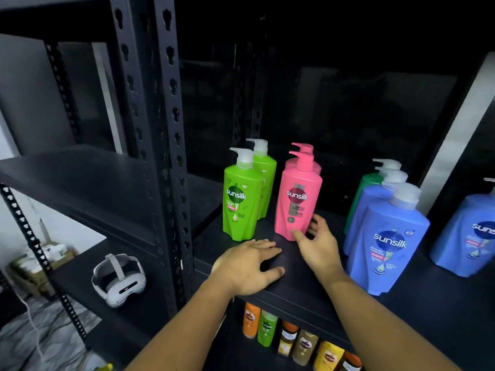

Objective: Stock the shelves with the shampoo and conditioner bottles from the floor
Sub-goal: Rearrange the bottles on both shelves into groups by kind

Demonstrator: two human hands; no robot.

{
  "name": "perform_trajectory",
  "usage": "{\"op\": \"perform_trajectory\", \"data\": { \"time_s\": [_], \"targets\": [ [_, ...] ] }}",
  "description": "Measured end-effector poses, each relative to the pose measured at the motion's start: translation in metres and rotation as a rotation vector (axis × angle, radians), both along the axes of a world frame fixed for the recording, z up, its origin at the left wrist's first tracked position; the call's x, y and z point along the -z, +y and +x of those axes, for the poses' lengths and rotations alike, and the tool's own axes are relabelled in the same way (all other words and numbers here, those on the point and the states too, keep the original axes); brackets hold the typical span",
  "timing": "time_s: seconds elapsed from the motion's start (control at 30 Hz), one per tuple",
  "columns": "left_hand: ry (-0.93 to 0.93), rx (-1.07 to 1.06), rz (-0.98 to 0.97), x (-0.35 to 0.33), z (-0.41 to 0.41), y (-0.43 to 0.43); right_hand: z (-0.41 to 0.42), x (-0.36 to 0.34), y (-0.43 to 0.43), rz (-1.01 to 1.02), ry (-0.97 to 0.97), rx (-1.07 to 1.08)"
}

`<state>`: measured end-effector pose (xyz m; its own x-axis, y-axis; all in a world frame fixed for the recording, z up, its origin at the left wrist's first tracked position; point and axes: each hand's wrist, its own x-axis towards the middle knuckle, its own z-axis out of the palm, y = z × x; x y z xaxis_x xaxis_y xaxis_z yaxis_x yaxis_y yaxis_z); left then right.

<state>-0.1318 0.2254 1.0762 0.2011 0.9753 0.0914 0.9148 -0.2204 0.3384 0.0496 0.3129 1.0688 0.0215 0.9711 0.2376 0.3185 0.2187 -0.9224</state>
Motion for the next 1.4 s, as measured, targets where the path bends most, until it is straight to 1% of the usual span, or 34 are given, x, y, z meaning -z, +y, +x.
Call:
{"op": "perform_trajectory", "data": {
  "time_s": [0.1,0.17,0.33,0.5,0.6,0.73,0.87,1.1,1.17,1.23,1.3,1.4],
  "targets": [
    [0.002,-0.009,0.003,-0.001,0.000,-0.001,0.003,-0.003,0.003,-0.058,0.173,-0.027],
    [0.019,-0.008,0.015,-0.001,-0.001,0.001,0.006,-0.007,0.007,-0.068,0.333,-0.035],
    [0.051,-0.007,0.009,0.003,0.000,0.002,0.002,-0.019,0.018,-0.098,0.622,0.015],
    [0.050,-0.014,0.007,0.008,-0.003,0.006,-0.004,-0.021,0.037,-0.143,0.729,-0.011],
    [0.064,-0.009,0.025,0.010,-0.003,0.007,-0.006,-0.021,0.050,-0.135,0.787,-0.041],
    [0.074,0.015,0.045,0.010,-0.002,0.007,-0.008,-0.018,0.065,-0.160,0.837,-0.074],
    [0.070,0.020,0.056,0.011,-0.003,0.010,-0.008,-0.014,0.074,-0.163,0.822,-0.080],
    [0.058,0.017,0.051,0.010,-0.003,0.007,-0.012,-0.014,0.066,-0.120,0.716,0.011],
    [0.051,0.011,0.045,0.008,-0.003,0.006,-0.013,-0.011,0.059,-0.097,0.643,0.057],
    [0.047,0.007,0.042,0.006,-0.002,0.005,-0.012,-0.008,0.047,-0.073,0.522,0.082],
    [0.044,0.004,0.034,0.004,-0.001,0.003,-0.011,-0.006,0.031,-0.056,0.452,0.073],
    [0.041,-0.004,0.032,0.005,-0.001,0.002,-0.006,-0.003,0.012,-0.011,0.396,0.014]
  ]
}}
